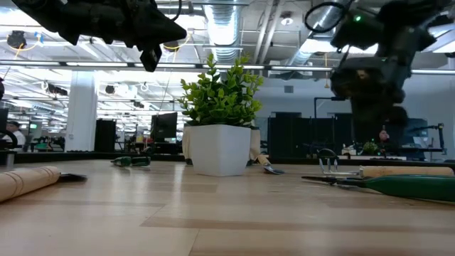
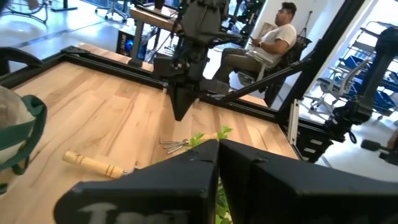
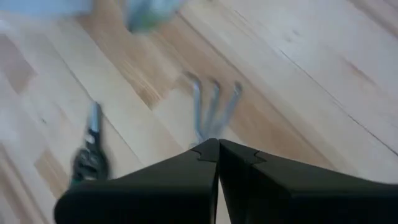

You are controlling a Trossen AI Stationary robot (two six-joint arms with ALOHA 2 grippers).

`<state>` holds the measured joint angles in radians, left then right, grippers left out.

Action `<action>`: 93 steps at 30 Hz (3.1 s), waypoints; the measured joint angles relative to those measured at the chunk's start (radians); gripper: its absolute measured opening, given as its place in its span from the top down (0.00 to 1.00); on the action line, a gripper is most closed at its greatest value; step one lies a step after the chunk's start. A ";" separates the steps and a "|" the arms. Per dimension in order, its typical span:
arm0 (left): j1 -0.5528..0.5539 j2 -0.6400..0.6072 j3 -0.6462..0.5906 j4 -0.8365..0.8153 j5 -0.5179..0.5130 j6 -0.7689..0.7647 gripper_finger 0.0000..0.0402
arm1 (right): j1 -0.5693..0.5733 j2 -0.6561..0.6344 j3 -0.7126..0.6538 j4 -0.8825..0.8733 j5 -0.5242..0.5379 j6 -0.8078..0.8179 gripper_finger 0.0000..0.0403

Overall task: Pick & Place Garden tools in Gardening bag
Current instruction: Put the brown hand rake into the brown gardening bag

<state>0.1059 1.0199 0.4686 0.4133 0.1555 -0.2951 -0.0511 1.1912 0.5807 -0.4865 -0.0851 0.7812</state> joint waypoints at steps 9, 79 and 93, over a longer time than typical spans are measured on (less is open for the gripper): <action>0.000 0.000 0.000 0.001 -0.007 0.000 1.00 | -0.060 0.088 -0.001 0.103 0.030 -0.072 1.00; 0.000 0.000 0.000 -0.002 -0.005 -0.001 1.00 | 0.224 0.433 0.233 -0.161 0.085 0.159 0.87; 0.000 0.000 0.000 -0.001 -0.005 -0.001 1.00 | 0.210 0.240 0.232 -0.161 0.260 0.146 0.87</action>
<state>0.1059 1.0203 0.4686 0.4122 0.1505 -0.2958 0.1584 1.4317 0.8124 -0.6475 0.1751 0.9271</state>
